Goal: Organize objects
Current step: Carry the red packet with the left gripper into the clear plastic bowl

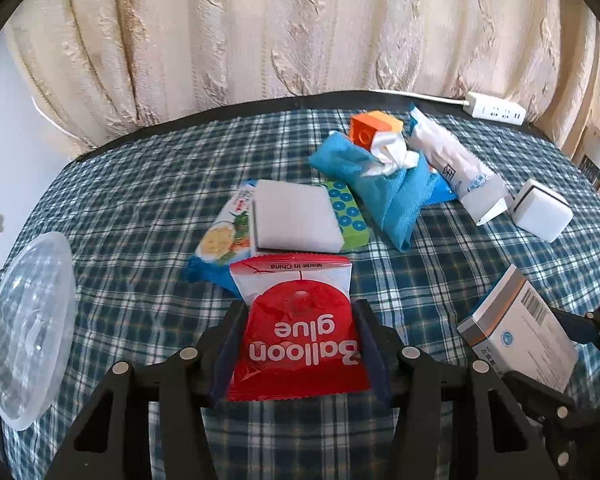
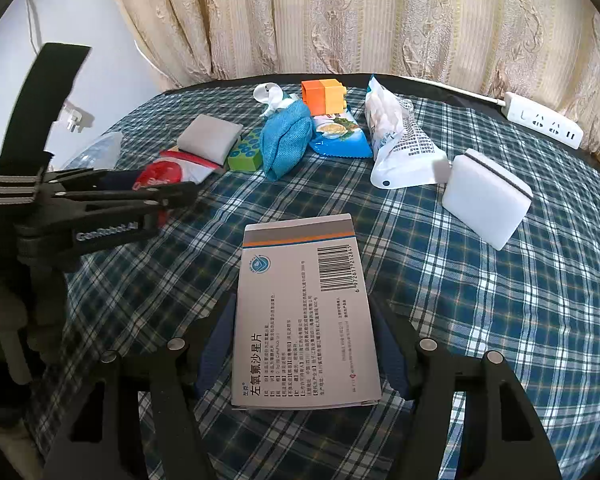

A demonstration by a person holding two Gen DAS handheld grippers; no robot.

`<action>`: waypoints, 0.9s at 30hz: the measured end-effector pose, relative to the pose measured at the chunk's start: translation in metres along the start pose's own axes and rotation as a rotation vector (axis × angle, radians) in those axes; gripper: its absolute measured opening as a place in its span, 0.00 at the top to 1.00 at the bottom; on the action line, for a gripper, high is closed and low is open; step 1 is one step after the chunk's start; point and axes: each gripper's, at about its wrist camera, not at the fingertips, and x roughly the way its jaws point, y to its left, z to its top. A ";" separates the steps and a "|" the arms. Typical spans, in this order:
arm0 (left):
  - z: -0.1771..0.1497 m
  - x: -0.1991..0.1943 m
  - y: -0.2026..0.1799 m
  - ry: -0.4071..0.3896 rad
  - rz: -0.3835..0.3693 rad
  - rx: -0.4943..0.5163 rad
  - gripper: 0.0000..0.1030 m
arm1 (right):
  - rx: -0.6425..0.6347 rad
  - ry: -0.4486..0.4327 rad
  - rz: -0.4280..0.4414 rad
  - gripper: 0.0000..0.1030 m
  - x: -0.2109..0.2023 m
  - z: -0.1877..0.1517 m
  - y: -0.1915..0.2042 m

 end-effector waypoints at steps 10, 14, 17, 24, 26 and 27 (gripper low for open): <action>-0.008 -0.011 0.024 -0.005 0.031 -0.052 0.45 | 0.005 -0.003 0.002 0.36 0.001 0.000 0.000; -0.014 -0.015 0.035 -0.013 0.049 -0.071 0.45 | 0.013 -0.006 0.010 0.37 0.001 0.001 0.001; -0.017 -0.020 0.048 -0.026 0.070 -0.097 0.45 | 0.018 -0.010 0.012 0.37 0.001 0.001 -0.002; -0.026 -0.028 0.095 -0.047 0.140 -0.194 0.45 | 0.020 -0.011 0.014 0.37 0.001 0.001 -0.002; -0.027 -0.030 0.111 -0.049 0.161 -0.224 0.45 | 0.022 -0.011 0.013 0.37 0.002 0.002 -0.002; -0.029 -0.031 0.117 -0.050 0.173 -0.236 0.45 | 0.022 -0.012 0.014 0.37 0.001 0.002 -0.003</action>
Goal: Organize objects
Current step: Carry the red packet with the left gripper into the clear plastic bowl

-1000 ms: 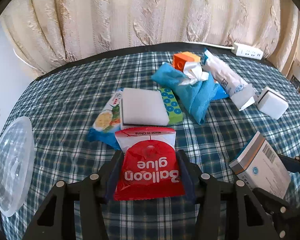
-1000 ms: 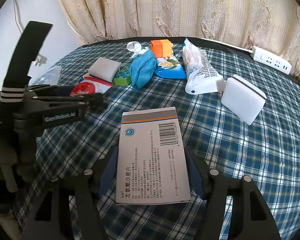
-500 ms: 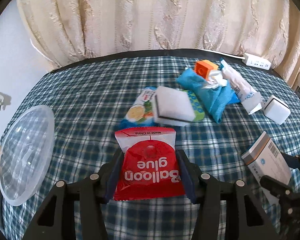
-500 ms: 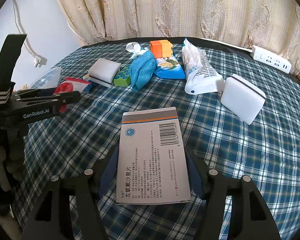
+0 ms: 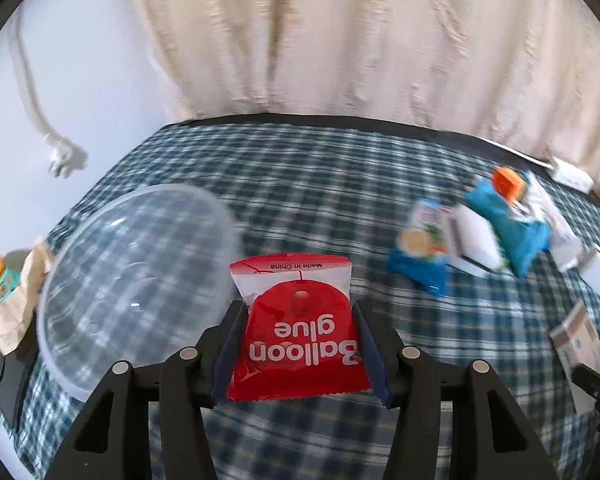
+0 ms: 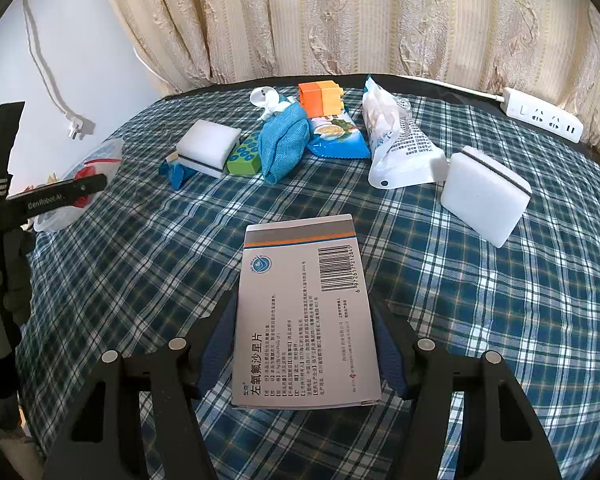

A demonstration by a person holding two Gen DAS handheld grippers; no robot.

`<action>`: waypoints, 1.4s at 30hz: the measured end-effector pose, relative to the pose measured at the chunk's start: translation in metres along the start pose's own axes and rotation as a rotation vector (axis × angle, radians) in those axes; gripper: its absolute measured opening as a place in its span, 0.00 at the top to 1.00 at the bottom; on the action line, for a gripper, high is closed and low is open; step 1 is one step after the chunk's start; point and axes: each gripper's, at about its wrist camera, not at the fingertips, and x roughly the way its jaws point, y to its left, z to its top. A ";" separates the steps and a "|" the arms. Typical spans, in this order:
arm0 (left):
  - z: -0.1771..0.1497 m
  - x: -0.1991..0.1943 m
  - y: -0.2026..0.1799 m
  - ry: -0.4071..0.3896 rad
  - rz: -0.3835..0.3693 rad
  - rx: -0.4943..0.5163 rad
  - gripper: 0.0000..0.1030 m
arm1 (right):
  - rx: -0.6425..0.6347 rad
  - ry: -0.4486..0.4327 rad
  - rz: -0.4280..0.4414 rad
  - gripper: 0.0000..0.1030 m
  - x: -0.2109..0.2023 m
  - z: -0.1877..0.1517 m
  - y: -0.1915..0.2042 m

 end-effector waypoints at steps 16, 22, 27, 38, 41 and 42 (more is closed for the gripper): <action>-0.002 0.008 0.098 0.002 0.169 -0.192 0.44 | 0.002 -0.001 0.000 0.37 0.000 0.000 0.000; -0.007 0.012 0.109 -0.011 0.231 -0.224 0.06 | 0.001 -0.001 0.000 0.37 0.000 0.000 0.000; -0.008 0.008 0.106 -0.041 0.256 -0.198 0.05 | -0.005 0.001 -0.008 0.36 0.001 -0.001 0.001; -0.012 0.002 0.122 -0.088 0.305 -0.258 0.02 | -0.050 0.013 -0.075 0.37 0.006 -0.001 0.012; -0.014 0.000 0.126 -0.107 0.311 -0.280 0.01 | -0.055 0.012 -0.090 0.37 0.006 -0.002 0.013; -0.014 -0.001 0.127 -0.112 0.311 -0.287 0.01 | -0.052 0.012 -0.093 0.38 0.005 -0.002 0.013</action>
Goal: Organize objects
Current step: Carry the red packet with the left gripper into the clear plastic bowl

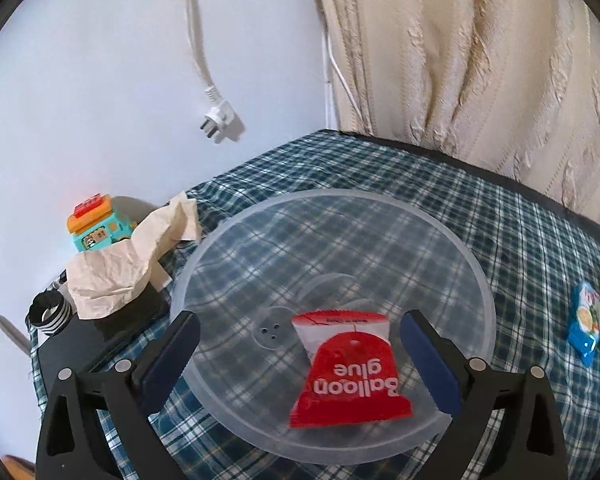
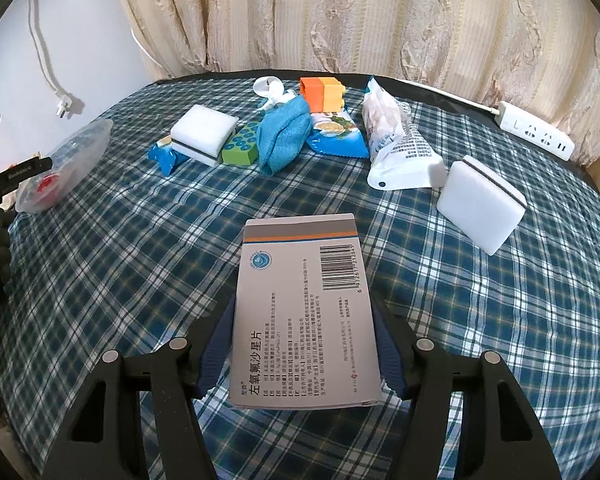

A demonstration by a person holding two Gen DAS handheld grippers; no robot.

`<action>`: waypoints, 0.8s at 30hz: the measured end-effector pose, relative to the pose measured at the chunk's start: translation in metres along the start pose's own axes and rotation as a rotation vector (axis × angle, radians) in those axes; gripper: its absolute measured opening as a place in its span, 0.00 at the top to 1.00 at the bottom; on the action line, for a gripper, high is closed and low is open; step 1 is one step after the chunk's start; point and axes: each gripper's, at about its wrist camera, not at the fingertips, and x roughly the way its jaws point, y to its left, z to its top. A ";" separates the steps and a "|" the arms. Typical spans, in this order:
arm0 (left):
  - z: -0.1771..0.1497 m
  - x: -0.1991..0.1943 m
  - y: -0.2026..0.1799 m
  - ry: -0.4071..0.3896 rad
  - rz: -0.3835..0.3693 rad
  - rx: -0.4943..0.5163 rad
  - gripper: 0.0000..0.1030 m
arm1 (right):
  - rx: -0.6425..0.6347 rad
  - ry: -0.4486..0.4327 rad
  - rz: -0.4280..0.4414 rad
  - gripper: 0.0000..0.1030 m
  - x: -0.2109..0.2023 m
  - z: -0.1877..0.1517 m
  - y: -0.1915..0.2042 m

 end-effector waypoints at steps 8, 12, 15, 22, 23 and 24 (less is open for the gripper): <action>-0.002 0.000 0.004 -0.004 -0.007 -0.028 0.00 | 0.031 -0.049 0.053 0.38 -0.020 0.015 0.017; -0.005 -0.002 0.001 -0.007 -0.014 -0.028 0.00 | 0.000 -0.068 0.106 0.38 -0.025 0.034 0.042; -0.006 -0.005 -0.002 -0.023 -0.013 -0.018 0.00 | -0.029 -0.078 0.158 0.38 -0.022 0.056 0.068; -0.004 -0.009 0.011 -0.040 0.005 -0.083 0.00 | -0.123 -0.106 0.253 0.38 -0.006 0.098 0.133; -0.004 -0.008 0.013 -0.036 0.011 -0.098 0.00 | -0.130 -0.107 0.271 0.38 -0.002 0.104 0.143; -0.003 -0.007 0.016 -0.031 0.018 -0.110 0.00 | -0.135 -0.107 0.285 0.38 0.002 0.109 0.150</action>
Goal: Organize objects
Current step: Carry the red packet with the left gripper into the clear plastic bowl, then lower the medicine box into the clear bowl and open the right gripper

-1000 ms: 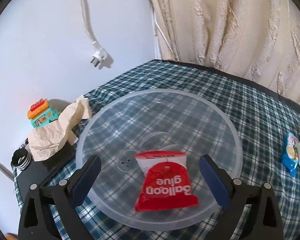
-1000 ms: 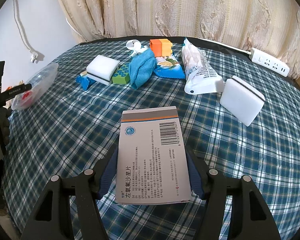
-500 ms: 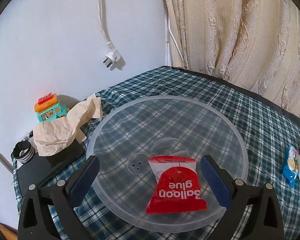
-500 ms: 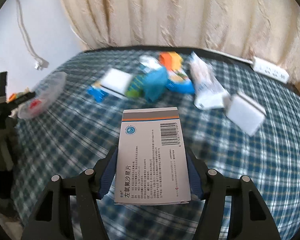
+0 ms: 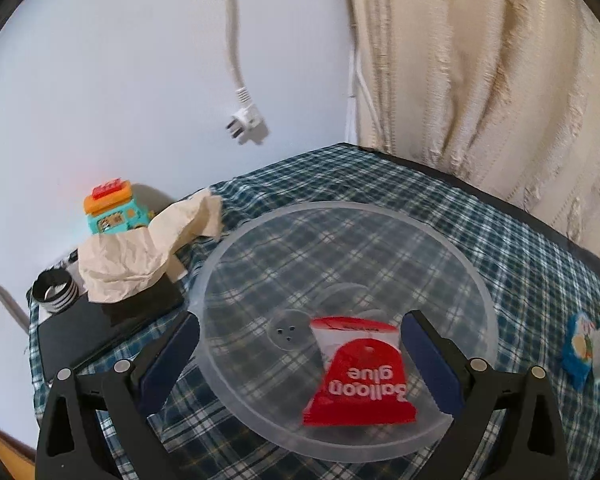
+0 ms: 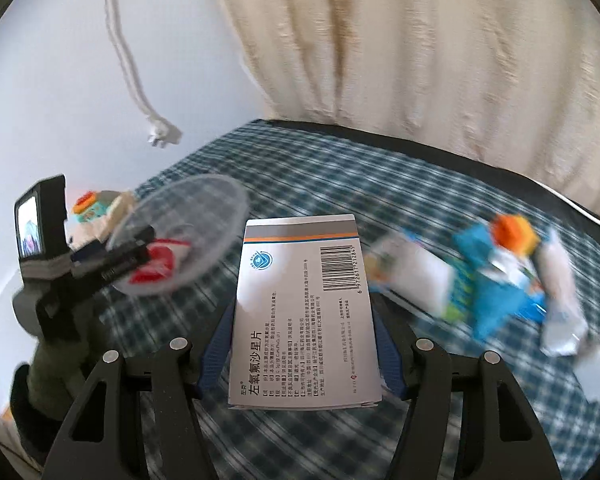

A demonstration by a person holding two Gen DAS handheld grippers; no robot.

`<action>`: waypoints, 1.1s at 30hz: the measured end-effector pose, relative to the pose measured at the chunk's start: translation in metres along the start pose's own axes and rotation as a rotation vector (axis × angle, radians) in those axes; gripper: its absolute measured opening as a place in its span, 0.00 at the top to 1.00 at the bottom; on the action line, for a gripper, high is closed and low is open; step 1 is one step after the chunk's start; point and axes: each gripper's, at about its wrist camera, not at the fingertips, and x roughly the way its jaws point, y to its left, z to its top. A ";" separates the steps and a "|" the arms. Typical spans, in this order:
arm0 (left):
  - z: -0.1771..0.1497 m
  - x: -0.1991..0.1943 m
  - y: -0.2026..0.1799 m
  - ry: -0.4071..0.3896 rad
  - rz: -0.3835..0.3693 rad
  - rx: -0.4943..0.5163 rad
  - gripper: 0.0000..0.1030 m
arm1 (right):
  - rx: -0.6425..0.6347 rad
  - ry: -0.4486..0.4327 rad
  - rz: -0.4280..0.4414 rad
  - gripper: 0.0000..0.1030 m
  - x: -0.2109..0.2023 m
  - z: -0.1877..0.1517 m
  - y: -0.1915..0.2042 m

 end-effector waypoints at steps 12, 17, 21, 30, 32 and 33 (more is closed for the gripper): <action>0.004 -0.005 0.037 -0.042 0.073 -0.174 0.00 | -0.023 0.024 0.132 0.38 0.084 0.052 0.048; 0.004 -0.005 0.040 -0.045 0.078 -0.188 0.00 | -0.028 0.038 0.158 0.37 0.107 0.062 0.059; 0.004 -0.003 0.040 -0.038 0.072 -0.186 0.00 | -0.033 0.052 0.163 0.37 0.126 0.067 0.065; 0.004 0.001 0.042 -0.010 0.044 -0.209 0.00 | -0.002 0.072 0.188 0.37 0.143 0.067 0.060; 0.004 0.002 0.040 -0.007 0.042 -0.205 0.00 | 0.008 0.061 0.198 0.37 0.139 0.067 0.057; 0.004 0.002 0.040 -0.007 0.041 -0.203 0.00 | 0.010 0.057 0.197 0.37 0.136 0.067 0.056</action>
